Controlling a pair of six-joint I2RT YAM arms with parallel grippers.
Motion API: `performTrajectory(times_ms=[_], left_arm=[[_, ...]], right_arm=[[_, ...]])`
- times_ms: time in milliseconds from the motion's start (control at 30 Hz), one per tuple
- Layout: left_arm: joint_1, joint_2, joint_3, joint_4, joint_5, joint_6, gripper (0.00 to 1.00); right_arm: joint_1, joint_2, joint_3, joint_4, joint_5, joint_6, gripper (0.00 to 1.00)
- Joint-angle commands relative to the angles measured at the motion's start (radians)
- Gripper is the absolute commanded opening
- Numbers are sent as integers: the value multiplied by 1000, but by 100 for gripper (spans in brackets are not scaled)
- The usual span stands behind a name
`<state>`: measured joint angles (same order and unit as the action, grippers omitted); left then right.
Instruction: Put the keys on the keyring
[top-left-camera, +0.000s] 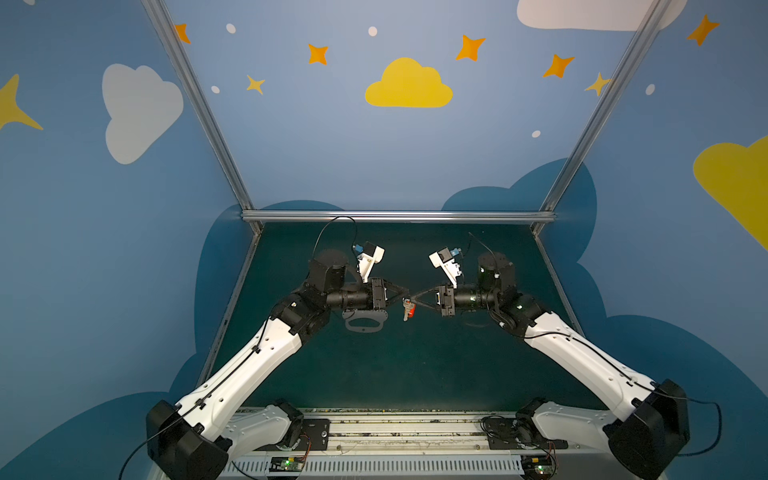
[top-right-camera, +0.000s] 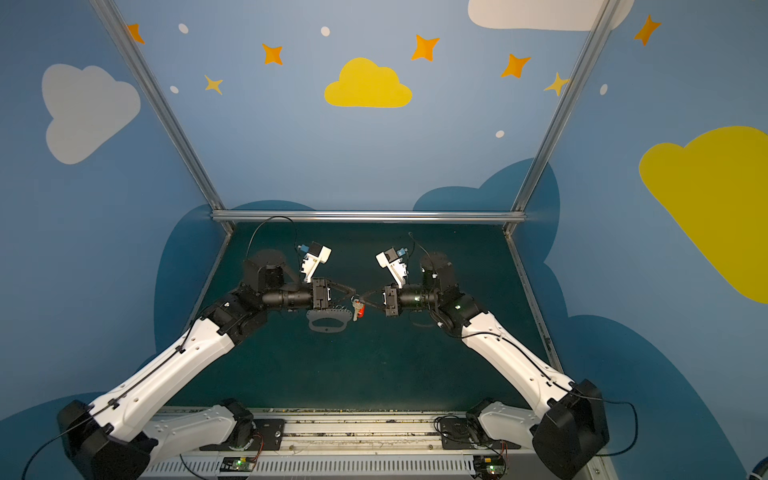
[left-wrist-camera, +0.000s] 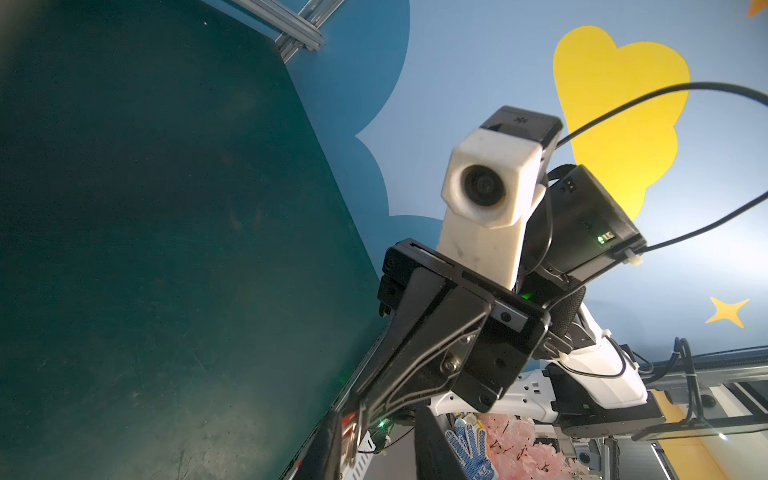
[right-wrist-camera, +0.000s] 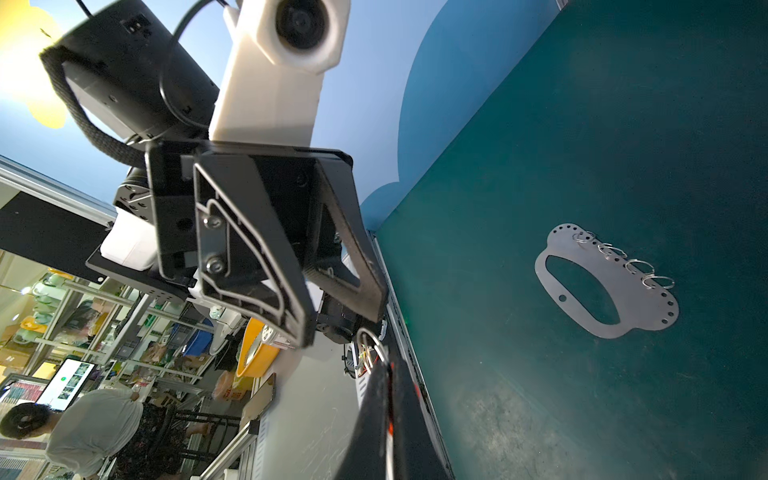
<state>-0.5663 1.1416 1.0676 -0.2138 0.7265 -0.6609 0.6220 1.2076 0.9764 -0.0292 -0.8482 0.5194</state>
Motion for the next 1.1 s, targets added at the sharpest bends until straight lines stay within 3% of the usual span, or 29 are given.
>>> performTrajectory(times_ms=[0, 233, 600, 700, 1033, 1067], left_arm=[[-7, 7, 29, -4, 9, 20, 28], [-11, 14, 32, -4, 16, 24, 16], [-11, 12, 28, -23, 6, 34, 16], [-10, 13, 29, -22, 10, 35, 10], [-12, 14, 34, -20, 17, 41, 4], [-11, 11, 34, -18, 17, 44, 4]], right_arm=[[7, -19, 31, -7, 1, -10, 0], [10, -21, 33, -8, 4, -10, 0], [8, -28, 38, -9, 13, -10, 0], [8, -29, 41, -12, 13, -9, 0], [7, -27, 48, -15, 14, -5, 0], [6, -28, 48, -17, 15, -4, 5]])
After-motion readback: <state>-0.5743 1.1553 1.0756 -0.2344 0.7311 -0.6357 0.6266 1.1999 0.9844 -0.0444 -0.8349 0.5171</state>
